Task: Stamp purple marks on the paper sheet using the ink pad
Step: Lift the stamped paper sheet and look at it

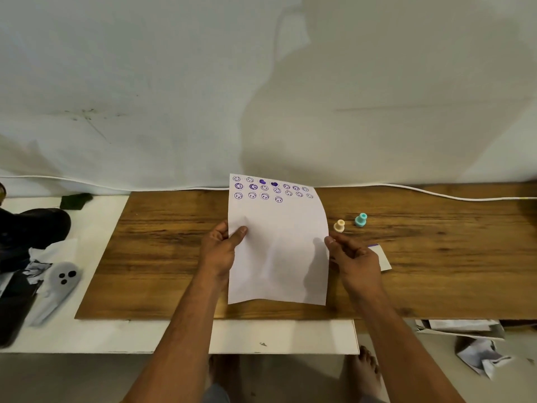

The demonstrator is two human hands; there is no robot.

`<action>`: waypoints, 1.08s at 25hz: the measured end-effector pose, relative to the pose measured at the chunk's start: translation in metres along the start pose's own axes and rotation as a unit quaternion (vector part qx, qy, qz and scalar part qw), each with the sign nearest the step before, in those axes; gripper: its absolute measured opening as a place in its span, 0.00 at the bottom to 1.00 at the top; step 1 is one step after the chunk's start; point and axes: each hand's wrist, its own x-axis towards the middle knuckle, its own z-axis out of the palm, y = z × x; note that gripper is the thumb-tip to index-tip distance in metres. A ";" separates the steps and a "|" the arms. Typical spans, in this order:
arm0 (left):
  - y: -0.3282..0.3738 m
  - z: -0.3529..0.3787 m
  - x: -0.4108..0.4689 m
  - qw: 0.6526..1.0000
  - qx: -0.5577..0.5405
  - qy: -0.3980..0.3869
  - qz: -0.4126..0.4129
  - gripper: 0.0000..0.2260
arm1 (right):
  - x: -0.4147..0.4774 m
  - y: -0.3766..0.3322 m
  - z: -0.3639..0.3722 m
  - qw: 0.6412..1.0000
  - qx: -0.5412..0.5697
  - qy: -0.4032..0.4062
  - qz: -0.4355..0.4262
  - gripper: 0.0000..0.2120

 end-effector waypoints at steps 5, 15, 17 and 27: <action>-0.004 -0.003 0.002 0.997 0.070 0.020 0.011 0.13 | 0.004 0.000 0.007 1.000 0.010 0.018 -0.022 0.13; -0.008 0.003 0.006 0.997 0.050 0.044 0.036 0.08 | 0.010 -0.008 0.009 0.998 0.021 0.047 -0.035 0.07; -0.007 0.002 0.007 0.997 0.044 0.048 0.040 0.08 | 0.011 -0.007 0.010 0.998 0.030 0.039 -0.030 0.08; -0.005 0.005 0.008 0.997 0.042 0.037 0.057 0.09 | 0.013 -0.006 0.009 0.997 0.054 0.034 -0.035 0.08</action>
